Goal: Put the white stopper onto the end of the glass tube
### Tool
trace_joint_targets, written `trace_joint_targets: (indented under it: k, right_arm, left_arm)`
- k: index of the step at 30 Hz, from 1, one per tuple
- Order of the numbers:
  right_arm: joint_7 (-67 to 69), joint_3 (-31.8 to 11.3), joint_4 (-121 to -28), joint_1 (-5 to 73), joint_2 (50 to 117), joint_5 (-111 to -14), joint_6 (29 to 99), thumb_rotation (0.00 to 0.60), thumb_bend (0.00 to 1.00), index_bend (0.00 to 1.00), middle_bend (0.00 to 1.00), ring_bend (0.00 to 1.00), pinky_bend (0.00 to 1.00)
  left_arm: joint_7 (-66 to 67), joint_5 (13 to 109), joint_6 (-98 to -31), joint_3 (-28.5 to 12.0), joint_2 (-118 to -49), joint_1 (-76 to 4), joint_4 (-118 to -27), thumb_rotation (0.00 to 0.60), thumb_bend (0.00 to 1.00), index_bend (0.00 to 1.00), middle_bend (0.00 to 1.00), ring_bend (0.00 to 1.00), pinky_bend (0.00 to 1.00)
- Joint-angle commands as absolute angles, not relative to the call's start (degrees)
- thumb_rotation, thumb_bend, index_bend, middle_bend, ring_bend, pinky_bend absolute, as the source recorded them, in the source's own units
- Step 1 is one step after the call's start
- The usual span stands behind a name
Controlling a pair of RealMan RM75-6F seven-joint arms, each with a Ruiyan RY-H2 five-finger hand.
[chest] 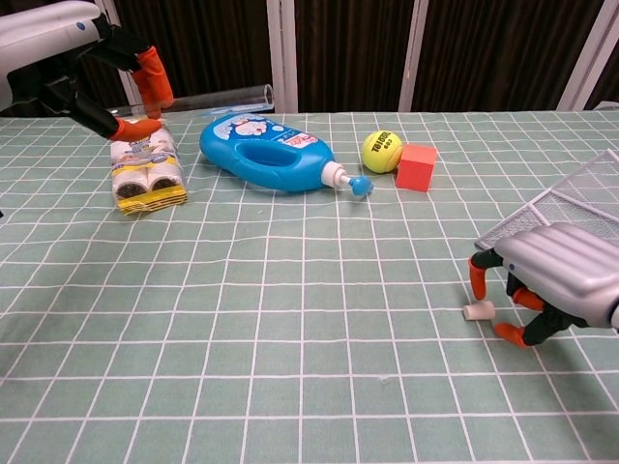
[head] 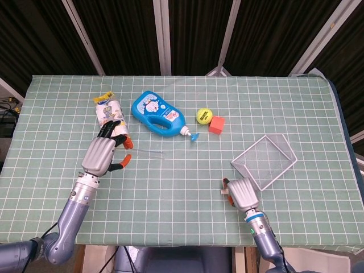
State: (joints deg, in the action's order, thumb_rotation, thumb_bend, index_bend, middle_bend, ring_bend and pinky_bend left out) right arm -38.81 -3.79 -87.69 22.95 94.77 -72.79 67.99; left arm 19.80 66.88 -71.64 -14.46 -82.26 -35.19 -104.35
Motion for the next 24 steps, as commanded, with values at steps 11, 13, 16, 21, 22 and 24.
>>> trace_joint_targets:
  k: [11, 13, 16, 21, 22, 24]
  right_arm:
    - [-38.97, -3.77, -87.37, 23.11, 95.44, -72.58, 68.53, 0.6, 0.33, 0.51, 0.97, 1.0, 0.91]
    - [-38.88, -3.75, -87.33, 23.09, 95.52, -72.56, 68.63, 0.6, 0.33, 0.53, 0.97, 1.0, 0.91]
    - [-38.76, -3.54, -87.07, 23.1, 95.64, -72.82, 68.73, 0.6, 0.35, 0.56, 0.97, 1.0, 0.91]
    - [-38.62, -3.32, -86.67, 23.13, 95.86, -72.97, 68.74, 0.6, 0.37, 0.58, 0.97, 1.0, 0.91]
    - [-38.6, -3.29, -86.64, 23.14, 95.9, -73.01, 68.74, 0.6, 0.38, 0.59, 0.97, 1.0, 0.91]
    - [-38.38, -3.3, -86.82, 23.25, 95.84, -73.56, 68.99, 0.6, 0.4, 0.6, 0.97, 1.0, 0.91]
  left_arm:
    - [19.32, 66.77, -71.85, -14.2, -82.24, -34.9, -104.1, 0.6, 0.76, 0.53, 0.49, 0.08, 0.0]
    - [19.23, 66.77, -71.87, -14.22, -82.19, -34.88, -104.09, 0.6, 0.76, 0.53, 0.49, 0.08, 0.0]
    - [19.14, 66.77, -71.94, -14.25, -82.18, -34.84, -104.06, 0.6, 0.76, 0.53, 0.49, 0.08, 0.0]
    - [19.0, 66.63, -71.98, -14.13, -82.22, -34.7, -104.0, 0.6, 0.76, 0.53, 0.49, 0.08, 0.0]
    - [18.97, 66.6, -71.97, -14.08, -82.22, -34.67, -103.97, 0.6, 0.76, 0.53, 0.49, 0.08, 0.0]
    - [18.76, 66.41, -71.9, -14.01, -82.34, -34.6, -103.82, 0.6, 0.76, 0.53, 0.49, 0.08, 0.0]
